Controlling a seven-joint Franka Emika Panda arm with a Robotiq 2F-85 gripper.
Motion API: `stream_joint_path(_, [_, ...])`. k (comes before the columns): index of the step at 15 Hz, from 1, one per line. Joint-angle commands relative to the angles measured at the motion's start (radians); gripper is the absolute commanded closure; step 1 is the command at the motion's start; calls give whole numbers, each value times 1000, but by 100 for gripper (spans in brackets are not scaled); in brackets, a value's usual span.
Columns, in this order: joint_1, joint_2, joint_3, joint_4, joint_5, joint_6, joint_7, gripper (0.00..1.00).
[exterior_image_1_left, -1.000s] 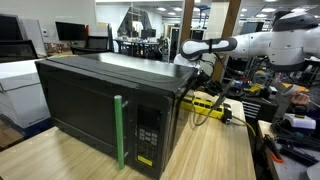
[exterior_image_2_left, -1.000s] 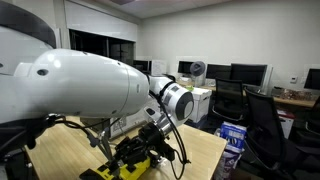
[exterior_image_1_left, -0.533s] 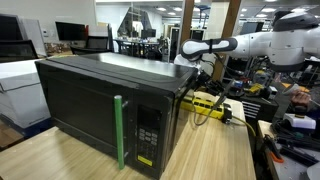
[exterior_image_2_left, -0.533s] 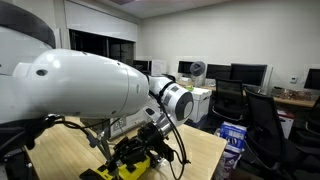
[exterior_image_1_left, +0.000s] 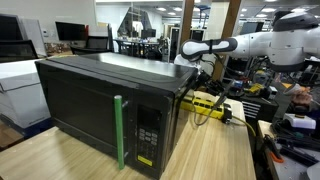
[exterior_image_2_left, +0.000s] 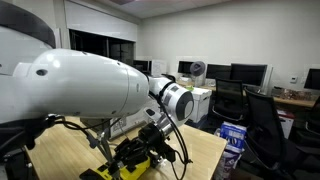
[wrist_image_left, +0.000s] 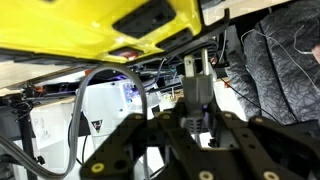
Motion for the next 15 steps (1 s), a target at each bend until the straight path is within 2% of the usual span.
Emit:
stream_joint_path(1, [0,0,0,0,0,0,0,78])
stream_joint_path(15, [0,0,0,0,0,0,0,78])
